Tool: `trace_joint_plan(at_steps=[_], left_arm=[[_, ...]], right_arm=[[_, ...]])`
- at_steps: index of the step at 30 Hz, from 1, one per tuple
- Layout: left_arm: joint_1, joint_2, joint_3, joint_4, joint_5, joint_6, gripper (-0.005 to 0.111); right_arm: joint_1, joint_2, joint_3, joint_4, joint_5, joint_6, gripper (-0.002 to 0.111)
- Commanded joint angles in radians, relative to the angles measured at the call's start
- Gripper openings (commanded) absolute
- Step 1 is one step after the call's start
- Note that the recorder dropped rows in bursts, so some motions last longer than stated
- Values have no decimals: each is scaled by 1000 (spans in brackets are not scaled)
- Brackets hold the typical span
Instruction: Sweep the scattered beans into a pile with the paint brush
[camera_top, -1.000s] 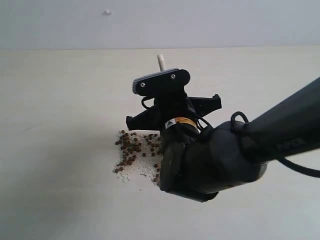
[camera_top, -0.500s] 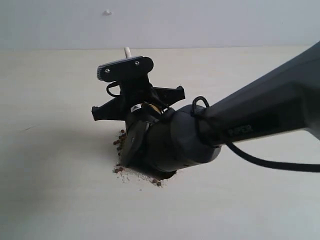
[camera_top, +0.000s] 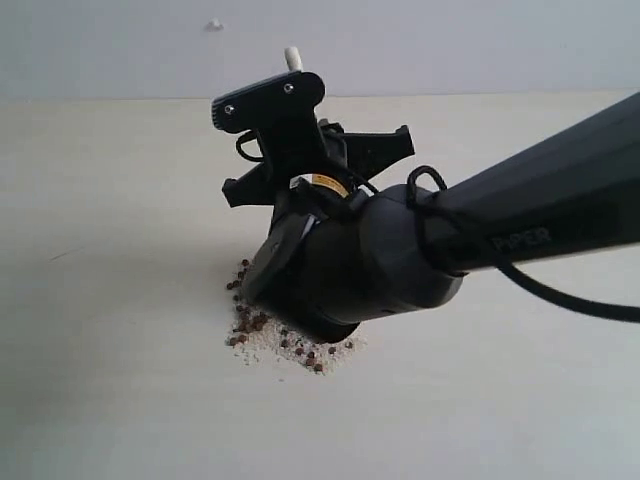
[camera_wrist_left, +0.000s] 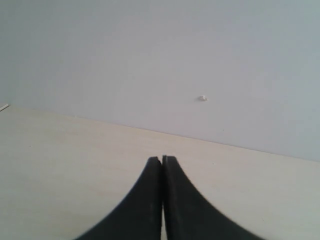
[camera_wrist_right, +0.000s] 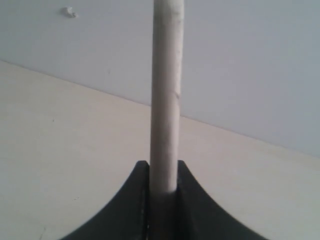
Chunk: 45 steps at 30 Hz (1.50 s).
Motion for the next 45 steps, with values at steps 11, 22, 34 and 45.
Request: trace_joint_plan(at_steps=[11,22,34,45], left_arm=[[-6,-6,0,-3,2,-4,0],[-6,-6,0,-3,2,-4,0],[-6,-6,0,-3,2,-4,0],[-6,-6,0,-3,2,-4,0]], right_arm=[[-81,135,-7,-455,183,179,0],[-55,117,-7,-501,255,384,0],[-4,-39,-1,213,-168,-183,0],[124,-10,147,304,-62,38,0]])
